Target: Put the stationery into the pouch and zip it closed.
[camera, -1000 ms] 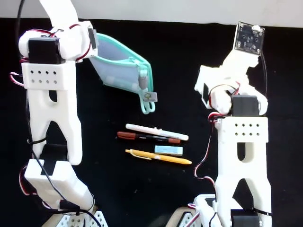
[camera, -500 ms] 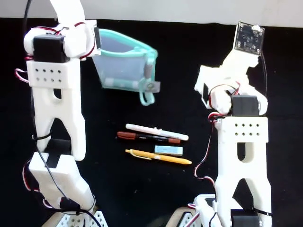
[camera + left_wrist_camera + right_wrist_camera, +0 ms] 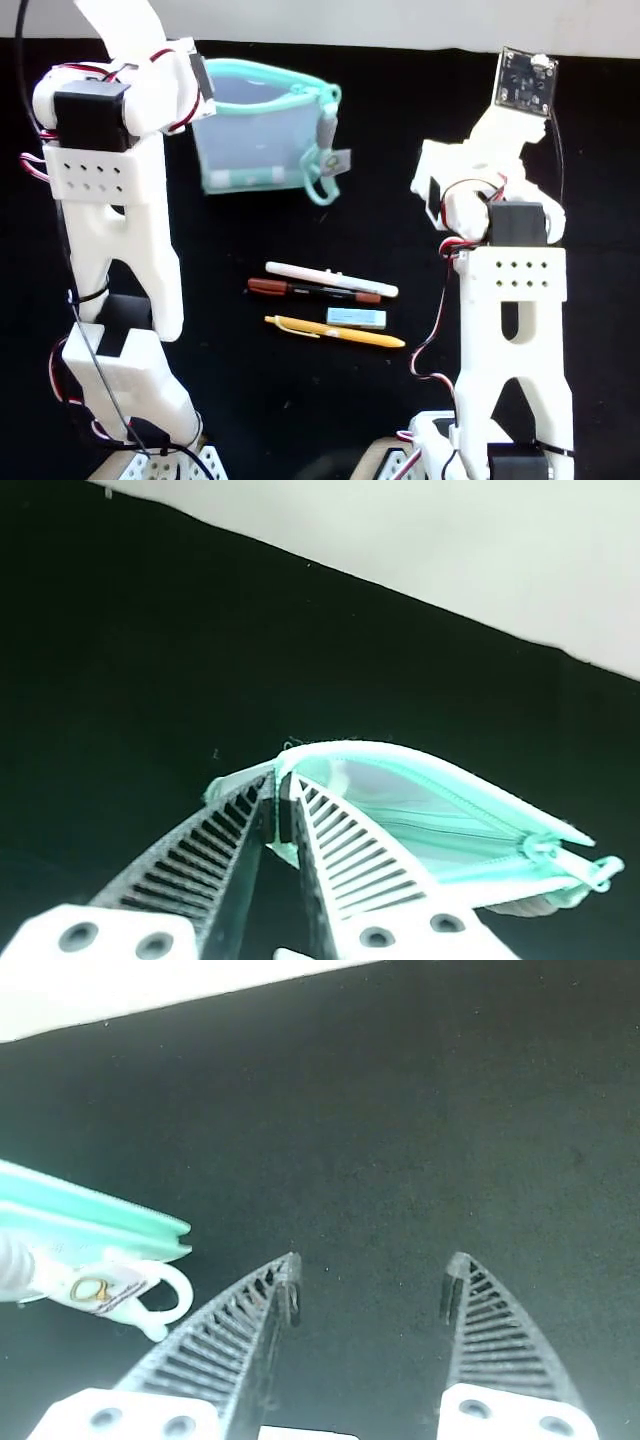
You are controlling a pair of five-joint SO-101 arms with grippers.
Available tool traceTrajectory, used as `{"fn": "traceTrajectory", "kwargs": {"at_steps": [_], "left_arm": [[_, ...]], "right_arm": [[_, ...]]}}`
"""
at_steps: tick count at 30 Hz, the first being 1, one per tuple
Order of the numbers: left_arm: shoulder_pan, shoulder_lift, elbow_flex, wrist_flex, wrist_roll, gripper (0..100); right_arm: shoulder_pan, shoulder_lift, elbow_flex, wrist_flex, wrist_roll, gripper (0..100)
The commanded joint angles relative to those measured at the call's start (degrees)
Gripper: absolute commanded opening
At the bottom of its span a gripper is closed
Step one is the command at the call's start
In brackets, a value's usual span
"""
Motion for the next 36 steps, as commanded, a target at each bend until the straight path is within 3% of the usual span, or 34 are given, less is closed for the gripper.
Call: {"fn": "traceTrajectory", "kwargs": {"at_steps": [1, 7, 16, 21, 25, 29, 36], "left_arm": [[0.75, -1.01, 3.30, 0.09, 1.23, 1], [0.75, -0.48, 7.34, -0.18, 1.14, 1], [0.40, -0.40, 7.34, -0.18, -0.44, 1], [0.40, 0.13, 7.34, -0.18, -0.79, 1], [0.40, 3.12, 7.25, -0.09, -0.79, 1], [1.27, 4.35, 6.90, -0.09, -0.79, 1], [1.63, 4.26, 6.90, -0.09, -0.79, 1]], "right_arm": [[0.31, -1.63, 1.80, -0.04, 0.44, 23.5], [-3.65, -1.63, 6.73, -0.04, 2.37, 23.5], [-20.44, -1.71, 17.10, 1.19, 26.29, 23.7], [-30.02, -4.09, 21.85, 3.03, 34.29, 23.7], [-30.02, -4.53, 24.04, 9.80, 45.89, 23.7], [-28.00, -4.35, 28.88, 9.36, 52.92, 23.7], [-28.53, -3.74, 36.18, 1.98, 56.35, 23.7]]}}
